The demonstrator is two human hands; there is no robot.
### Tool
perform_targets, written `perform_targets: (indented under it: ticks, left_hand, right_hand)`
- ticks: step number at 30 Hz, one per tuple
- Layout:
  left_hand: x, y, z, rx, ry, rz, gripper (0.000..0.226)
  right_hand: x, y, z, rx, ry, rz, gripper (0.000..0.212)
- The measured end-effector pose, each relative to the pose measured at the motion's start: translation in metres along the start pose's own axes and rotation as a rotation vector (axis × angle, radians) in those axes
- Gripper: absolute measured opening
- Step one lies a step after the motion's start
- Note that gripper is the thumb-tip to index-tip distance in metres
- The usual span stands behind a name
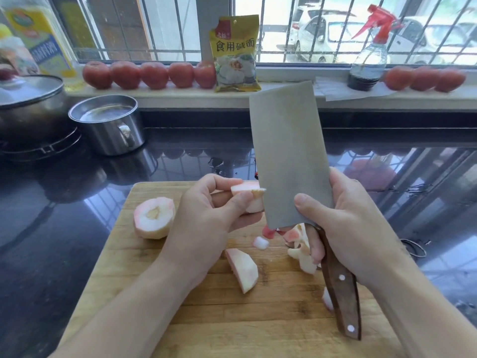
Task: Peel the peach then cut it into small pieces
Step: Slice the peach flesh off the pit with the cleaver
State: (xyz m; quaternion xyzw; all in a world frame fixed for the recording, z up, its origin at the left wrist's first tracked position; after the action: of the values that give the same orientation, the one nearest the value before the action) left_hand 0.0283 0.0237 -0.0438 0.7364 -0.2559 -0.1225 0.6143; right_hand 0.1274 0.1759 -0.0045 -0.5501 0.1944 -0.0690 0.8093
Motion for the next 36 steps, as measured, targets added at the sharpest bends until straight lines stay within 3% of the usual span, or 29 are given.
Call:
perform_targets:
  ticks: [9, 13, 24, 31, 36]
  left_hand:
    - [0.000, -0.004, -0.005, -0.047, -0.027, 0.049, 0.013]
    - [0.001, -0.004, -0.006, 0.084, 0.000, 0.059, 0.013]
    - [0.001, -0.007, -0.008, 0.140, -0.047, 0.109, 0.013]
    - [0.000, -0.010, -0.010, 0.160, -0.075, 0.145, 0.014]
    - [0.001, -0.003, -0.011, 0.135, -0.084, 0.098, 0.021]
  right_hand:
    - [0.002, -0.002, -0.003, 0.025, -0.037, -0.032, 0.025]
    - [0.002, -0.004, -0.001, -0.038, 0.018, -0.044, 0.023]
    - [0.004, 0.003, -0.005, -0.128, 0.022, -0.103, 0.021]
    - [0.004, -0.014, -0.005, 0.054, 0.003, 0.001, 0.024]
    - [0.005, -0.003, -0.002, -0.079, 0.031, -0.068, 0.023]
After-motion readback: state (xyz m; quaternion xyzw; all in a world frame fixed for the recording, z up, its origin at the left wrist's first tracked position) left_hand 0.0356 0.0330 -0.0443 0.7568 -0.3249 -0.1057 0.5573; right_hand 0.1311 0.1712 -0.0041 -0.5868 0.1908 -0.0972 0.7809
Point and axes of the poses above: each hand's wrist, its own x-axis away from the middle knuckle, its own z-axis out of the back of the hand, y = z × x, the point moved 10 cm from there along -x, towards the middle knuckle, and after that the axes turned 8 degrees about z, right-handed, at the moved point
